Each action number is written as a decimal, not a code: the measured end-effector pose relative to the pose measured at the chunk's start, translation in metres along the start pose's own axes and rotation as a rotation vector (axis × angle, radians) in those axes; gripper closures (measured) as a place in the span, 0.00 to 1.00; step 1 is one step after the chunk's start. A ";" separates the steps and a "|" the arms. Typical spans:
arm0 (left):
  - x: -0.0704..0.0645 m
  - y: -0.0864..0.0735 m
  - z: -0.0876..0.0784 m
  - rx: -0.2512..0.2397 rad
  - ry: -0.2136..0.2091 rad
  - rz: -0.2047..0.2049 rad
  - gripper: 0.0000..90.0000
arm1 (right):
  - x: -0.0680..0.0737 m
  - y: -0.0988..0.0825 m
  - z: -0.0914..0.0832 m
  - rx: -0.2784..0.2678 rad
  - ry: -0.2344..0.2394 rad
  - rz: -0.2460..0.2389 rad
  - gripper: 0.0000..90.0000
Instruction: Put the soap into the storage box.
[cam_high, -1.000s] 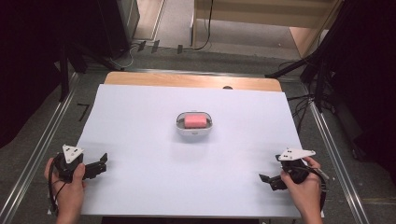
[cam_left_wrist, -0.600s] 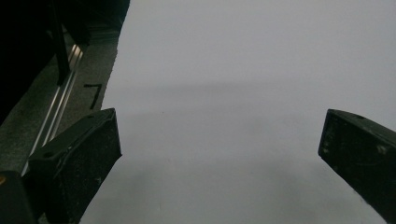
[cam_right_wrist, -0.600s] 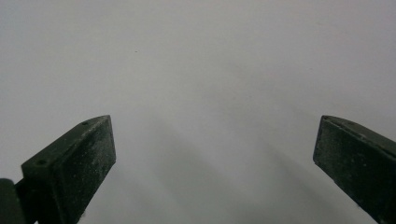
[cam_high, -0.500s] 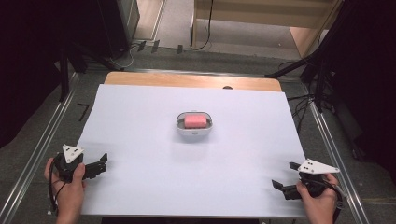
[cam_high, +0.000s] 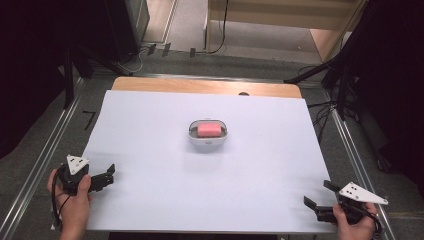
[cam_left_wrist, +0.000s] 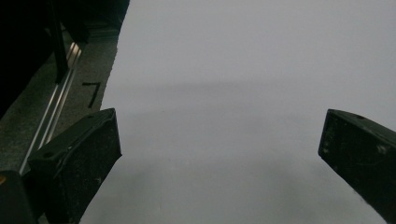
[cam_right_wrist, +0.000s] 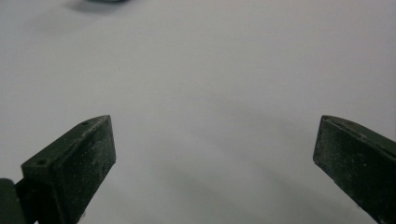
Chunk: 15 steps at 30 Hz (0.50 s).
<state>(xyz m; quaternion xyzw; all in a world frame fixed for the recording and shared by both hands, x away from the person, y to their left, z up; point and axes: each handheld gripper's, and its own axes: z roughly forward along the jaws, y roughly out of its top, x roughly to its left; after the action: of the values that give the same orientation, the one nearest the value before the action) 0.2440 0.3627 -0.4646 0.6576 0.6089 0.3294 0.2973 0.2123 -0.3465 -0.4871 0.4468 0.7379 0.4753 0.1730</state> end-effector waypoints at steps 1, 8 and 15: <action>0.000 0.000 0.000 0.000 0.001 -0.001 0.00 | 0.000 -0.001 -0.002 -0.017 -0.002 0.009 0.00; 0.000 0.000 0.000 0.004 0.000 -0.002 0.00 | -0.002 -0.009 -0.010 -0.123 -0.041 0.054 0.00; 0.001 0.000 0.001 0.002 -0.006 -0.008 0.00 | -0.002 -0.011 -0.006 -0.090 -0.017 0.052 0.00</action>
<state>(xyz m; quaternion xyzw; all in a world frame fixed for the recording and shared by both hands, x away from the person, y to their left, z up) 0.2446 0.3637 -0.4648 0.6564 0.6108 0.3257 0.3000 0.2042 -0.3533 -0.4941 0.4616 0.7025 0.5084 0.1870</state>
